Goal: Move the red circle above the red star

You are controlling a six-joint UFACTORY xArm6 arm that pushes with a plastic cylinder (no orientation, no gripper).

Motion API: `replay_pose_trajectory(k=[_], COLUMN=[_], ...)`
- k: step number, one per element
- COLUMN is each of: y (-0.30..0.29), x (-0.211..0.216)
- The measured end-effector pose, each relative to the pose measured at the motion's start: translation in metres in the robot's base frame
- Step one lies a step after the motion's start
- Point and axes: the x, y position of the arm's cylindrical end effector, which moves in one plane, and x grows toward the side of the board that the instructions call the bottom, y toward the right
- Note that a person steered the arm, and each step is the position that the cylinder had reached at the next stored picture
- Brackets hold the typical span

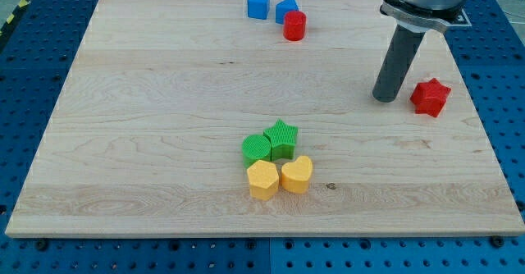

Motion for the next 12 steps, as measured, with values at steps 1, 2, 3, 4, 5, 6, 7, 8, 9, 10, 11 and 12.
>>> replay_pose_trajectory(k=[1, 2, 3, 4, 5, 6, 7, 8, 9, 10, 11, 12], y=[-0.019, -0.036, -0.036, -0.036, -0.043, -0.080, -0.111, -0.132, -0.142, -0.143, -0.166, -0.175], x=[0.000, -0.001, -0.001, -0.004, -0.008, -0.009, -0.022, -0.046, -0.065, -0.075, -0.085, -0.095])
